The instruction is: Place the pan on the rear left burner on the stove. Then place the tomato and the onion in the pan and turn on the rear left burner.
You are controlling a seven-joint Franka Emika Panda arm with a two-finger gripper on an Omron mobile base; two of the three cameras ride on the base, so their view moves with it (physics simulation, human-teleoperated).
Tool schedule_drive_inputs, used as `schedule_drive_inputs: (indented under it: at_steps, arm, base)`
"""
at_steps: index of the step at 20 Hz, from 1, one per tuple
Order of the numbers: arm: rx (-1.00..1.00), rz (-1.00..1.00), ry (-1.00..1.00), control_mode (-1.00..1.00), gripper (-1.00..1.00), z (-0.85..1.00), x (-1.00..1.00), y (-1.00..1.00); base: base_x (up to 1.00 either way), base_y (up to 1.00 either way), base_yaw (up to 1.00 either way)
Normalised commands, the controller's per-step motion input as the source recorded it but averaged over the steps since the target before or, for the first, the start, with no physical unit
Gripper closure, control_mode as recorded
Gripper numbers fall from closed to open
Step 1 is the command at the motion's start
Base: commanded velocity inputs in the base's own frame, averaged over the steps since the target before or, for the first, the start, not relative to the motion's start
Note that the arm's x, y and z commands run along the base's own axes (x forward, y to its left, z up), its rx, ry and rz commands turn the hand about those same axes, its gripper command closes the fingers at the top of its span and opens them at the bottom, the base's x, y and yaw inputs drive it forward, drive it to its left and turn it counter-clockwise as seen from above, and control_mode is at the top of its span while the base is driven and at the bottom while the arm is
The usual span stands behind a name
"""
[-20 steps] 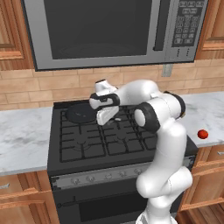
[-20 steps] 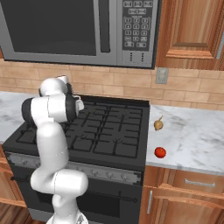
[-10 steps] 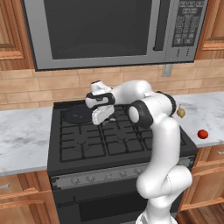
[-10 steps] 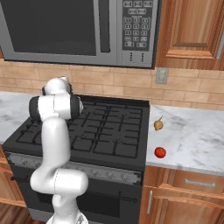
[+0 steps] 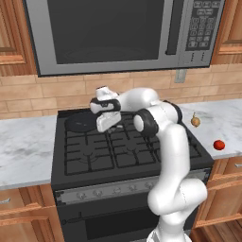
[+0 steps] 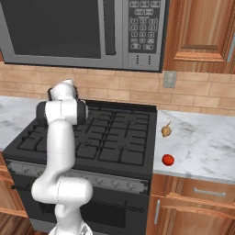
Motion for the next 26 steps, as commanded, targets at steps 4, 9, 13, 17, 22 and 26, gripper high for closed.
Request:
schedule_drive_inputs:
  at_steps: [4, 9, 13, 17, 22, 26]
  arm:
    - [-0.03, -0.05, 0.06, -1.00, 1.00, -0.22, 0.17, 0.04]
    - [-0.05, -0.06, 0.09, -1.00, -1.00, -0.30, 0.03, 0.01]
    - [-0.05, -0.06, 0.08, -1.00, -1.00, -0.20, 0.00, 0.01]
    - [-0.03, -0.03, 0.00, -1.00, -1.00, -0.01, 0.00, 0.00]
    - [0.00, -0.01, -0.04, -1.00, -1.00, 0.01, 0.00, 0.00]
    - [0.00, 0.00, -0.11, -1.00, -1.00, 0.07, -0.01, 0.00]
  base:
    - [0.00, 0.00, 0.00]
    - [0.00, 0.00, 0.00]
    - [0.00, 0.00, 0.00]
    - [0.00, 0.00, 0.00]
    - [0.00, 0.00, 0.00]
    - [0.00, 0.00, 0.00]
